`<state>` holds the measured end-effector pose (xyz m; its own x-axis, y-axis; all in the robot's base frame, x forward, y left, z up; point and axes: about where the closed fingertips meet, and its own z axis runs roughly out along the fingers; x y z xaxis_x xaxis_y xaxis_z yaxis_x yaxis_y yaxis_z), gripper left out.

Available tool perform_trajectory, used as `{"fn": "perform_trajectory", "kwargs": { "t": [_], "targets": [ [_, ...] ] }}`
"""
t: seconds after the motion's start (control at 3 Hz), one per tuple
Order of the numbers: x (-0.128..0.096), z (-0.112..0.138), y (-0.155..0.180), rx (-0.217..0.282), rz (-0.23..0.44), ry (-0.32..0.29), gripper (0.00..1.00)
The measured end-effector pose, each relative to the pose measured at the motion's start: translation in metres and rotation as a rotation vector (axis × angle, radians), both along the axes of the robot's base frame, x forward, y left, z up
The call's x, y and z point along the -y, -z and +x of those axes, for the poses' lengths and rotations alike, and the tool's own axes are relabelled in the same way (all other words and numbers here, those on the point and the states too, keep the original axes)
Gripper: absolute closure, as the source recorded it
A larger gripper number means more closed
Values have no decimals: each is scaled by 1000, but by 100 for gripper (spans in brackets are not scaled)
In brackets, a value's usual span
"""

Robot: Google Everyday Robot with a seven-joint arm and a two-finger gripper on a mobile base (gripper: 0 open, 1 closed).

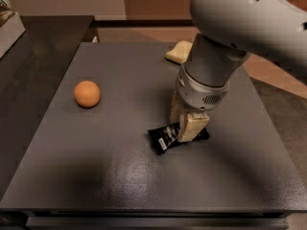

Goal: Move rxbar chocolate near orange

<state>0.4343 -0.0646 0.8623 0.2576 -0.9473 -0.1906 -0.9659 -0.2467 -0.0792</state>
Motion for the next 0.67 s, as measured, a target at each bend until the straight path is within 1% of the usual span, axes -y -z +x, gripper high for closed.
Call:
{"fn": "perform_trajectory", "kwargs": {
  "t": [0.33, 0.67],
  "targets": [
    [-13, 17, -17, 33, 12, 15, 100],
    [-37, 34, -20, 50, 31, 14, 100]
  ]
}}
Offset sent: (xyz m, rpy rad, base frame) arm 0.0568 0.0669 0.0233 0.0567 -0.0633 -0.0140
